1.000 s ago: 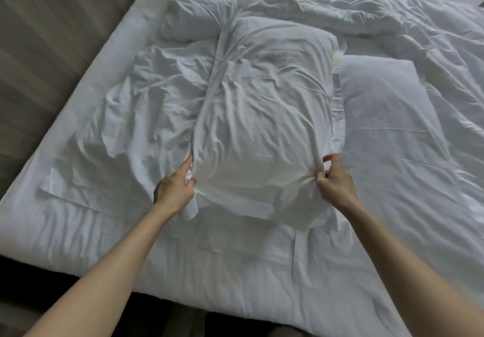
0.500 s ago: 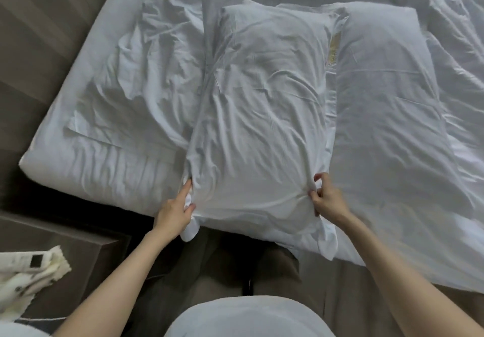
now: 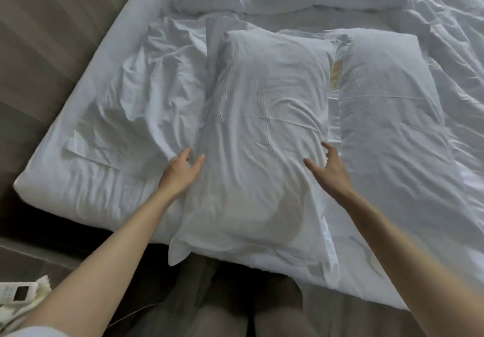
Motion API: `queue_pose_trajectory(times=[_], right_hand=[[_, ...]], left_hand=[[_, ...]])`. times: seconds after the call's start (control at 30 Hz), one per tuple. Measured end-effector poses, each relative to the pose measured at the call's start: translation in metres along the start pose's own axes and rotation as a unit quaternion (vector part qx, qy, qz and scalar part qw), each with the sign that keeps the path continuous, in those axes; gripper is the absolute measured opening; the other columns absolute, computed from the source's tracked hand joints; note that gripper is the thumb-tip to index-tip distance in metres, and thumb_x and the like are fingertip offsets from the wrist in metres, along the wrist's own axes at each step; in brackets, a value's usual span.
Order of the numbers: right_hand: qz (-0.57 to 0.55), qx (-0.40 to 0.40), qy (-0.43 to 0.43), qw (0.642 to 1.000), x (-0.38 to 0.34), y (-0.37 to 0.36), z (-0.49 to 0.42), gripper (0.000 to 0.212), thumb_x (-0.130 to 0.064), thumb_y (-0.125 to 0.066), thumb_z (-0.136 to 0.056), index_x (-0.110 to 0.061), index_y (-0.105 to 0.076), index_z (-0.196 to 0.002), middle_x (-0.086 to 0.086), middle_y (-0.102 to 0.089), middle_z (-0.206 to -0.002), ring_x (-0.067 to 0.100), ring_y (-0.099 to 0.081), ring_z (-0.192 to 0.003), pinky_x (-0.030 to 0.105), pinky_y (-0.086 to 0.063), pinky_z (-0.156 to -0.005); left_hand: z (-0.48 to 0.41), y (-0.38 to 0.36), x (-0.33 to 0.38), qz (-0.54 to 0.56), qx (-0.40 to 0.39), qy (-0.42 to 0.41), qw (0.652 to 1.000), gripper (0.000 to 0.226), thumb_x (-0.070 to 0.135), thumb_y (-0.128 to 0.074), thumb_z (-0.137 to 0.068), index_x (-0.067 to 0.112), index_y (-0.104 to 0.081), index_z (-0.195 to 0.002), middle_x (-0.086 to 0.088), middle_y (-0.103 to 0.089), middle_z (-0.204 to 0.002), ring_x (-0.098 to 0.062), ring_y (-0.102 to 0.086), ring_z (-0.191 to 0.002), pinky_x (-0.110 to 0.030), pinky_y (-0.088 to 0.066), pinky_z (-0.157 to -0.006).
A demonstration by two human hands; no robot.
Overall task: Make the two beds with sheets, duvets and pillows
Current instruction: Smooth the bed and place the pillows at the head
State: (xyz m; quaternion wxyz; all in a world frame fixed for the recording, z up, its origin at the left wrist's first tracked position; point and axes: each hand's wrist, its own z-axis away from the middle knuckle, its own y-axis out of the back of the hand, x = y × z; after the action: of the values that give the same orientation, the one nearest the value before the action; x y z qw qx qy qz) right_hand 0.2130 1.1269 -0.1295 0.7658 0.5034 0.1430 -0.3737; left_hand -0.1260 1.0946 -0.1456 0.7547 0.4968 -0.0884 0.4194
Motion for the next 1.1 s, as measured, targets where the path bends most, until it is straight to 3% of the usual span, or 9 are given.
queue_pose_trajectory(times=[0.17, 0.37, 0.47, 0.57, 0.63, 0.77, 0.87, 0.97, 1.1], right_hand=[[-0.1, 0.002, -0.059, 0.993, -0.019, -0.005, -0.059, 0.086, -0.061, -0.064, -0.082, -0.036, -0.018, -0.15, 0.008, -0.022, -0.157, 0.036, -0.026, -0.142, 0.056, -0.029, -0.113], [-0.111, 0.005, -0.15, 0.982, -0.015, -0.041, -0.133, 0.12, -0.074, -0.068, -0.066, -0.037, 0.006, -0.152, 0.012, -0.01, -0.16, 0.039, -0.02, -0.143, 0.055, -0.02, -0.116], [-0.1, 0.053, -0.162, 0.98, -0.009, -0.057, -0.155, 0.131, -0.081, -0.069, -0.055, -0.035, 0.006, -0.152, 0.009, -0.025, -0.157, 0.038, -0.029, -0.14, 0.052, -0.022, -0.116], [-0.131, 0.071, -0.142, 0.979, -0.001, -0.067, -0.165, 0.144, -0.089, -0.069, -0.035, -0.034, -0.003, -0.151, 0.007, -0.039, -0.148, 0.033, -0.041, -0.133, 0.051, -0.031, -0.112], [-0.144, 0.077, -0.124, 0.979, -0.001, -0.066, -0.164, 0.139, -0.083, -0.075, -0.04, -0.032, -0.008, -0.151, 0.006, -0.043, -0.144, 0.027, -0.045, -0.13, 0.047, -0.035, -0.112], [-0.121, 0.108, -0.098, 0.982, -0.013, -0.053, -0.147, 0.107, -0.064, -0.077, -0.063, -0.022, -0.025, -0.147, 0.003, -0.054, -0.136, 0.026, -0.053, -0.122, 0.037, -0.041, -0.105], [-0.119, 0.111, -0.079, 0.983, -0.031, -0.038, -0.121, 0.089, -0.057, -0.077, -0.069, -0.019, -0.037, -0.139, 0.001, -0.058, -0.125, 0.025, -0.057, -0.113, 0.033, -0.045, -0.095], [-0.126, 0.108, -0.042, 0.985, -0.042, -0.021, -0.083, 0.081, -0.054, -0.077, -0.071, -0.022, -0.039, -0.135, -0.005, -0.057, -0.113, 0.02, -0.057, -0.101, 0.03, -0.044, -0.087], [-0.117, 0.105, -0.009, 0.988, -0.047, -0.007, -0.027, 0.085, -0.058, -0.077, -0.067, -0.03, -0.038, -0.137, -0.009, -0.059, -0.116, 0.016, -0.06, -0.099, 0.034, -0.05, -0.09]], left_hand=[[-0.064, -0.016, 0.037, 0.118, -0.009, 0.05, 0.992, 0.081, 0.067, -0.053, -0.086, 0.034, -0.02, -0.153, -0.009, -0.028, -0.156, -0.025, -0.031, -0.142, -0.039, -0.03, -0.114], [-0.133, -0.055, 0.046, 0.189, 0.023, 0.089, 0.978, 0.096, 0.073, -0.058, -0.077, 0.033, -0.017, -0.154, -0.006, -0.028, -0.157, -0.027, -0.032, -0.141, -0.037, -0.028, -0.113], [-0.157, -0.072, 0.048, 0.236, 0.022, 0.104, 0.966, 0.113, 0.085, -0.06, -0.062, 0.031, -0.021, -0.153, 0.002, -0.038, -0.153, -0.024, -0.039, -0.138, -0.038, -0.03, -0.115], [-0.165, -0.084, 0.046, 0.235, 0.061, 0.109, 0.964, 0.109, 0.081, -0.064, -0.064, 0.029, -0.026, -0.152, 0.004, -0.042, -0.15, -0.024, -0.042, -0.136, -0.036, -0.031, -0.113], [-0.162, -0.084, 0.048, 0.233, 0.072, 0.116, 0.963, 0.104, 0.076, -0.065, -0.068, 0.03, -0.024, -0.152, 0.004, -0.039, -0.152, -0.024, -0.039, -0.138, -0.035, -0.029, -0.112], [-0.147, -0.072, 0.056, 0.231, 0.068, 0.106, 0.965, 0.096, 0.074, -0.065, -0.071, 0.031, -0.031, -0.149, 0.004, -0.047, -0.146, -0.024, -0.044, -0.134, -0.035, -0.034, -0.11], [-0.126, -0.059, 0.064, 0.255, 0.08, 0.101, 0.958, 0.095, 0.071, -0.063, -0.075, 0.024, -0.03, -0.15, 0.001, -0.045, -0.148, -0.024, -0.042, -0.136, -0.034, -0.033, -0.109], [-0.089, -0.046, 0.061, 0.276, 0.096, 0.107, 0.95, 0.093, 0.07, -0.059, -0.079, 0.025, -0.025, -0.152, 0.0, -0.04, -0.151, -0.024, -0.038, -0.138, -0.036, -0.031, -0.112], [-0.024, -0.027, 0.044, 0.296, 0.096, 0.107, 0.944, 0.089, 0.08, -0.06, -0.066, 0.032, -0.041, -0.139, 0.006, -0.054, -0.133, -0.021, -0.052, -0.123, -0.039, -0.042, -0.105]])
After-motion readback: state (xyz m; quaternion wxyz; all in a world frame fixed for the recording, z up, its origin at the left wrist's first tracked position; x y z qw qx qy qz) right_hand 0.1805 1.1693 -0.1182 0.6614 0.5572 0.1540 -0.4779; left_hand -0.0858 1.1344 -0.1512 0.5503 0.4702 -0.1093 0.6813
